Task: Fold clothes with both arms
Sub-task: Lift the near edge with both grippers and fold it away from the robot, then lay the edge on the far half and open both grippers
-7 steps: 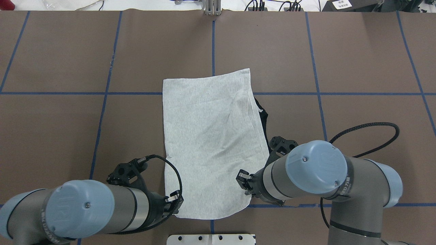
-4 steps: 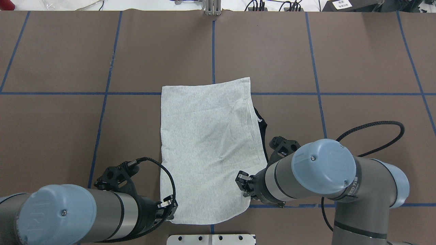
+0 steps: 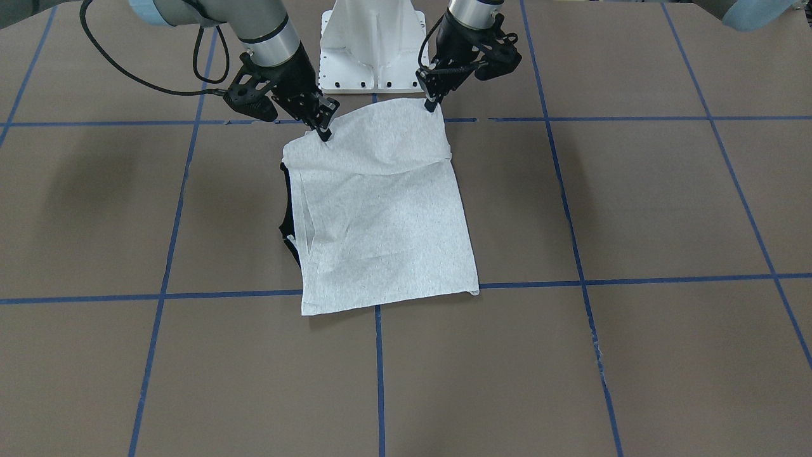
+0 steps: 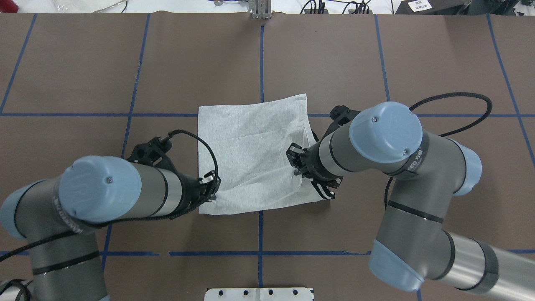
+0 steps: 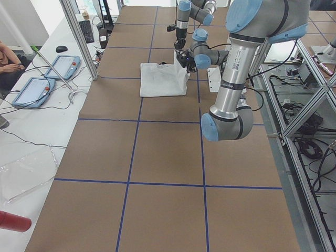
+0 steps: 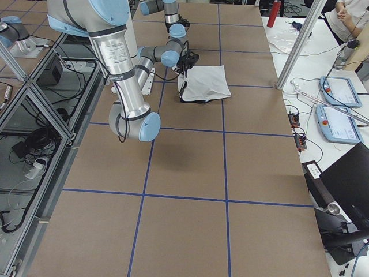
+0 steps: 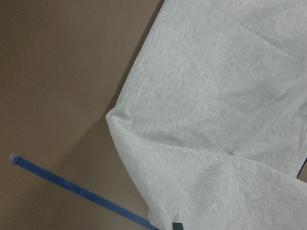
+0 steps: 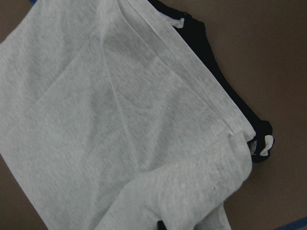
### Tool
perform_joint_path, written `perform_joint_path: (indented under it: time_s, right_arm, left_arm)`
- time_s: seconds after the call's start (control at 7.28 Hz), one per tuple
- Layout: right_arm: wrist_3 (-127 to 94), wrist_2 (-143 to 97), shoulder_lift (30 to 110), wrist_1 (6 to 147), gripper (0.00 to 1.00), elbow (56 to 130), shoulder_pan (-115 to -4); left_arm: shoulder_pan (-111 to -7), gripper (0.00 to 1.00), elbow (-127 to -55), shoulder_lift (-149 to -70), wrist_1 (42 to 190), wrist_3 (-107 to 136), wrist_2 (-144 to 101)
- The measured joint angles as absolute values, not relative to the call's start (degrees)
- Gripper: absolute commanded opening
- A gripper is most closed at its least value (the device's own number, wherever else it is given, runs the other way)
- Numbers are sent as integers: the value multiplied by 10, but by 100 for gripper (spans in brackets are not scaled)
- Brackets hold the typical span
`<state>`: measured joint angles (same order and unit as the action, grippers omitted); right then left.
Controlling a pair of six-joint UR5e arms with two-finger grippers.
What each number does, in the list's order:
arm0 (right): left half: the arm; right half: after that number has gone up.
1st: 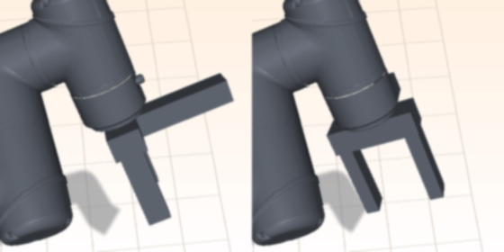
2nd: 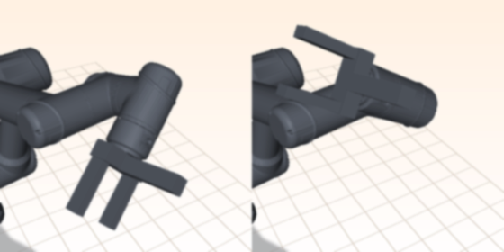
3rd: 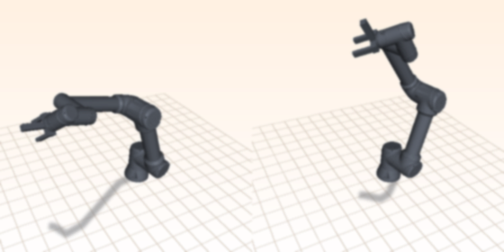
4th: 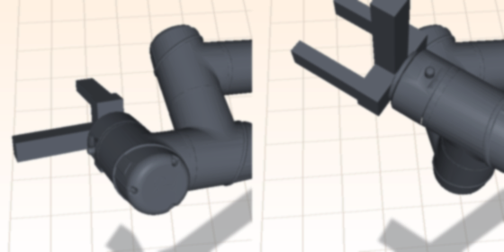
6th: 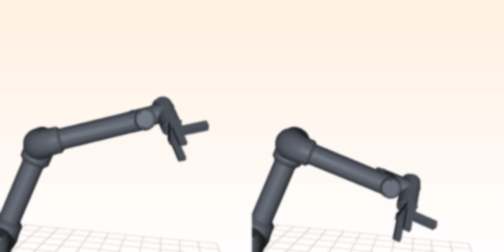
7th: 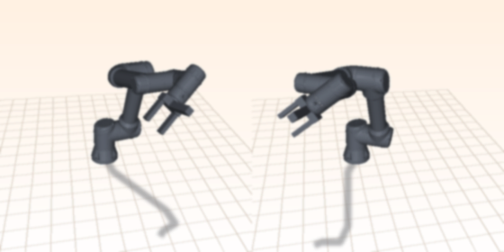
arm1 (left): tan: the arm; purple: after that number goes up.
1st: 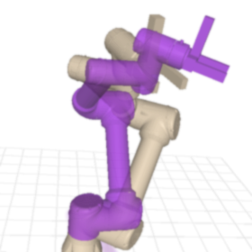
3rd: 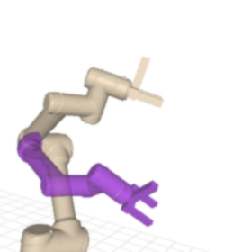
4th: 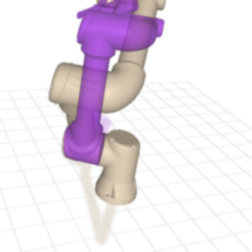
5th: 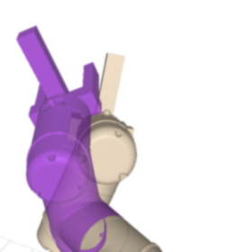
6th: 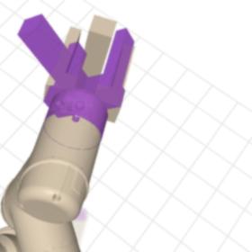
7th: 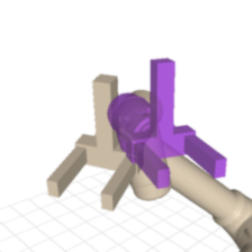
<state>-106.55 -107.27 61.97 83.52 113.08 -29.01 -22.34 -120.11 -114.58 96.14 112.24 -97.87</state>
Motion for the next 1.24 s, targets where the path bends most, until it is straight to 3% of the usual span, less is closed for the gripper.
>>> perform_joint_path:
  time_s: [0.41, 0.69, 1.24]
  right_arm:
    - [-1049, -1074, 550, 780, 0, 1002, -341]
    - [-1042, -1085, 504, 774, 100, 931, -366]
    - [-1024, -1113, 474, 715, 100, 839, -397]
  left_arm:
    - [-304, 0, -1131, -1172, 1008, 1087, -981]
    - [-335, 98, -1058, -1202, 1049, 1087, -980]
    - [-404, 100, -983, -1215, 1087, 1041, -1022]
